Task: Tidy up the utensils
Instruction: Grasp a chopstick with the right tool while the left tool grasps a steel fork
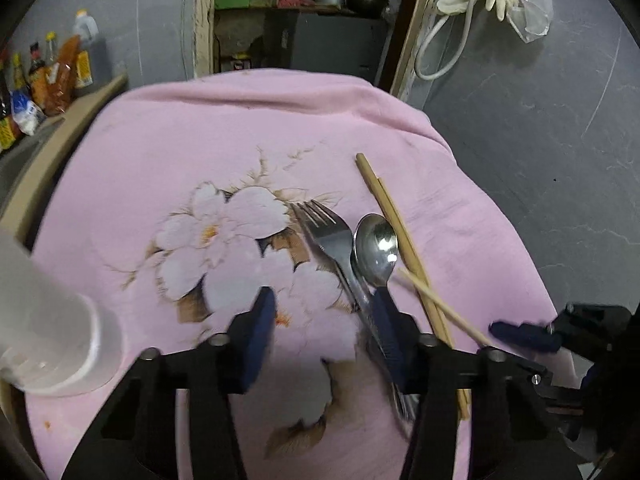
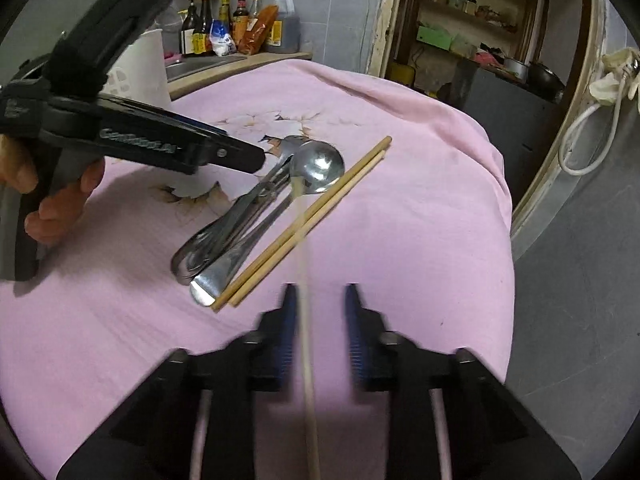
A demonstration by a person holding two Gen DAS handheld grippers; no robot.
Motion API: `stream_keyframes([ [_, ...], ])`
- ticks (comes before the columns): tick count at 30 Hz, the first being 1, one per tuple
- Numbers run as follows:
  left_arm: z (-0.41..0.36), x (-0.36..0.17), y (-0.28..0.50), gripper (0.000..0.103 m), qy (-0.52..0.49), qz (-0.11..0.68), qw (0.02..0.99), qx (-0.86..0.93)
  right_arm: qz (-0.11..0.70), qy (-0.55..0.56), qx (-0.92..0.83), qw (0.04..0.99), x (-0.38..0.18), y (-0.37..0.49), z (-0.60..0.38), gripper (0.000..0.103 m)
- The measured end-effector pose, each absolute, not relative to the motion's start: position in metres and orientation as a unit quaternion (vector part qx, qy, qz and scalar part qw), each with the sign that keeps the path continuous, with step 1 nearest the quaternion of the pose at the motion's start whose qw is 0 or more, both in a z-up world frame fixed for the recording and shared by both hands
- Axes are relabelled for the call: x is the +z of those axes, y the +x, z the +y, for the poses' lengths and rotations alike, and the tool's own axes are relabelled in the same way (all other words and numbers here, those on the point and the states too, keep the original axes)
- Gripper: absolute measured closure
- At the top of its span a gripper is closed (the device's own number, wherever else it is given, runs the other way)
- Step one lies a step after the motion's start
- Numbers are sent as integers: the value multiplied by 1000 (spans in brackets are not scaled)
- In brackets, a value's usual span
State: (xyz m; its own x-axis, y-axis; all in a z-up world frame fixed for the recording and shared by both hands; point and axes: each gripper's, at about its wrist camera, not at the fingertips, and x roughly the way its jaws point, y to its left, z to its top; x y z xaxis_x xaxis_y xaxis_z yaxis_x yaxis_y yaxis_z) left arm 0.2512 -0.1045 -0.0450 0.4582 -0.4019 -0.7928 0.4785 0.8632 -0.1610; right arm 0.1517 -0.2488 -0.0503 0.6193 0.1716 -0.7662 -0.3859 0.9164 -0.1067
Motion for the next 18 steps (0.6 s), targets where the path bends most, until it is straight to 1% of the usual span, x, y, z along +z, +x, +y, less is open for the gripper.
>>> stream_keyframes([
  [3, -109, -50, 266, 73, 35, 462, 847, -260, 407, -122, 158, 891, -50, 155, -253, 98],
  [5, -110, -49, 273, 78, 24, 464, 845, -265, 405, -112, 153, 895, -48, 156, -257, 98],
  [7, -111, -48, 279, 87, 12, 473, 838, -272, 402, -101, 145, 899, -47, 158, -263, 99],
  [9, -111, -49, 283, 91, 2, 479, 832, -279, 400, -90, 136, 902, -45, 162, -269, 99],
  [16, -109, -49, 280, 101, 4, 473, 830, -295, 401, -56, 131, 905, -43, 175, -279, 100],
  [18, -109, -48, 278, 101, 7, 472, 830, -297, 401, -54, 130, 905, -43, 178, -280, 100],
])
